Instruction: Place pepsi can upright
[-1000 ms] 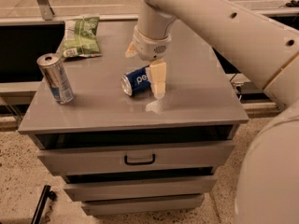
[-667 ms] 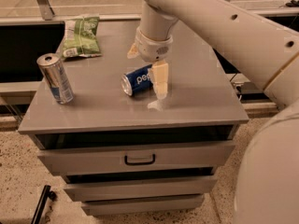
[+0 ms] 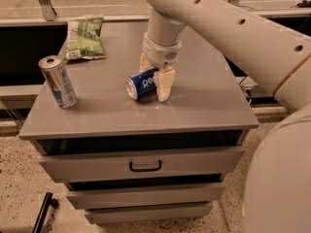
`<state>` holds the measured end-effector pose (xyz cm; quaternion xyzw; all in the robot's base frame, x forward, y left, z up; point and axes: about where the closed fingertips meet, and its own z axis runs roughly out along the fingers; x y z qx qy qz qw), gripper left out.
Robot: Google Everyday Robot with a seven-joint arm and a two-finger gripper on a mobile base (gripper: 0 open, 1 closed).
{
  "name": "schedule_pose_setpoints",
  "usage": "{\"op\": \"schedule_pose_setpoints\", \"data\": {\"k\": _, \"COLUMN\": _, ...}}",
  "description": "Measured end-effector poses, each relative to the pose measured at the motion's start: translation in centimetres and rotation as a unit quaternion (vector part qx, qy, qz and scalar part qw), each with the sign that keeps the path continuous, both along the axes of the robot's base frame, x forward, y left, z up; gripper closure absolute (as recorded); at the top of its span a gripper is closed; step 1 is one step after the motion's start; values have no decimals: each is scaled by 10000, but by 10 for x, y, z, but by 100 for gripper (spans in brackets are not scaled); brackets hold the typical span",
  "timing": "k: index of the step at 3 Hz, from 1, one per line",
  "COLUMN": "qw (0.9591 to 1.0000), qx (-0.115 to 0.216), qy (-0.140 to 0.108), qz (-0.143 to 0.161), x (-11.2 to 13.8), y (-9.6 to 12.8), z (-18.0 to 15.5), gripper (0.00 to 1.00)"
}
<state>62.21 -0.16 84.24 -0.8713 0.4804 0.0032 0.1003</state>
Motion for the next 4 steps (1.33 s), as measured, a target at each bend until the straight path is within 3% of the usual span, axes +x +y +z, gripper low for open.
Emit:
{"op": "schedule_pose_setpoints", "data": {"k": 1, "qw": 10000, "qx": -18, "qy": -11, "qz": 57, "x": -1, "y": 0, "z": -3, "gripper": 32}}
{"op": "schedule_pose_setpoints", "data": {"k": 2, "qw": 9999, "qx": 26, "qy": -69, "qz": 114, "x": -2, "y": 0, "z": 3, "gripper": 50}}
{"op": "schedule_pose_setpoints", "data": {"k": 4, "qw": 9996, "qx": 174, "qy": -87, "qz": 209, "x": 2, "y": -2, "z": 21, "gripper": 96}}
